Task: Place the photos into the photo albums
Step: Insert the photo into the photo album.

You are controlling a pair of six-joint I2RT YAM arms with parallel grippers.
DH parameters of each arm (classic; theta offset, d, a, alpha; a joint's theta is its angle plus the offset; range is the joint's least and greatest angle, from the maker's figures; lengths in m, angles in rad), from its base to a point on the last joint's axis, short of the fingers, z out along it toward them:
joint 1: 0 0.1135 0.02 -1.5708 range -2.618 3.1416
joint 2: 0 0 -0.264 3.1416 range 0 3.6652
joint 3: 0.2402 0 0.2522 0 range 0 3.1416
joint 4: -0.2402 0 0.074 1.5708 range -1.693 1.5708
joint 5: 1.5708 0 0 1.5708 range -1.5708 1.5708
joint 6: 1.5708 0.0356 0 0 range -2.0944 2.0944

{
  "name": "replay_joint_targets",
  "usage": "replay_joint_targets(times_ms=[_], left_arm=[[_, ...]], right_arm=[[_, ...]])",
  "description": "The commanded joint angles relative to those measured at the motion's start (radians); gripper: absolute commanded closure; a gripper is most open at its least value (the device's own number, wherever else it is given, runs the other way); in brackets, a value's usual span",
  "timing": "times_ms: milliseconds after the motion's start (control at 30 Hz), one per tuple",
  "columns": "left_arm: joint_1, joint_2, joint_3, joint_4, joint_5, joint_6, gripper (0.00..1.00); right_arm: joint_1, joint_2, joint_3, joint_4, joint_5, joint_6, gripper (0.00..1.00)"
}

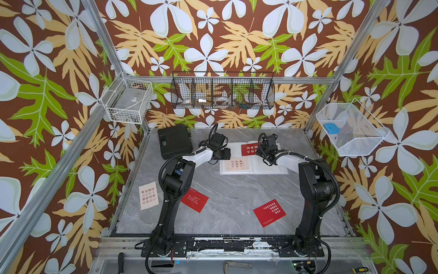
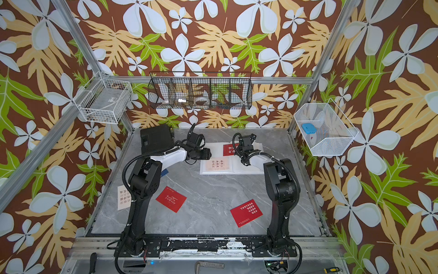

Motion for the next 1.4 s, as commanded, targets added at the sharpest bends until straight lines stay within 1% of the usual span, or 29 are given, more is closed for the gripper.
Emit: replay_joint_targets(times_ms=[0,67,133,167,233,267,300,367,467,600,667,700,967,1133,1367], left_arm=[[0.001,-0.018,-0.002,0.018,-0.007,-0.001,0.33],[0.001,-0.018,-0.001,0.02,-0.008,-0.002,0.33],[0.001,-0.019,0.004,0.017,-0.01,0.001,0.33],[0.001,-0.021,0.005,0.017,-0.013,0.002,0.33],[0.001,-0.024,0.004,0.017,-0.019,0.005,0.33],[0.002,-0.026,0.004,0.018,-0.022,0.005,0.33],[0.003,-0.028,0.005,0.017,-0.024,0.006,0.33],[0.007,-0.03,0.007,0.018,-0.022,0.005,0.33],[0.015,-0.031,0.018,0.018,-0.017,0.001,0.32],[0.035,-0.025,0.026,0.03,0.01,-0.021,0.32],[0.042,-0.022,0.028,0.034,0.024,-0.03,0.31],[0.044,-0.02,0.026,0.035,0.028,-0.031,0.31],[0.044,-0.003,0.017,0.035,0.041,-0.031,0.31],[0.044,0.0,0.009,0.032,0.048,-0.031,0.31],[0.044,0.006,-0.005,0.035,0.059,-0.037,0.31]], right_arm=[[0.001,0.014,0.003,0.016,-0.03,0.003,1.0],[0.001,0.018,0.01,0.019,-0.035,-0.001,0.93],[0.001,0.017,0.022,-0.001,-0.025,-0.011,0.72],[0.001,0.014,0.026,-0.012,-0.015,-0.017,0.62],[0.0,0.004,0.037,-0.043,0.011,-0.029,0.46],[-0.003,0.001,0.043,-0.056,0.019,-0.035,0.41],[-0.004,-0.001,0.051,-0.07,0.027,-0.045,0.36],[-0.005,0.005,0.088,-0.11,0.037,-0.07,0.3],[-0.004,0.032,0.156,-0.169,0.034,-0.11,0.26],[-0.002,0.105,0.28,-0.269,0.027,-0.16,0.2],[-0.002,0.137,0.327,-0.311,0.023,-0.17,0.14],[-0.002,0.153,0.353,-0.333,0.022,-0.175,0.02],[0.005,0.234,0.444,-0.386,-0.01,-0.203,0.01],[0.034,0.272,0.511,-0.424,-0.017,-0.246,0.01],[0.061,0.356,0.614,-0.487,-0.081,-0.25,0.01]])
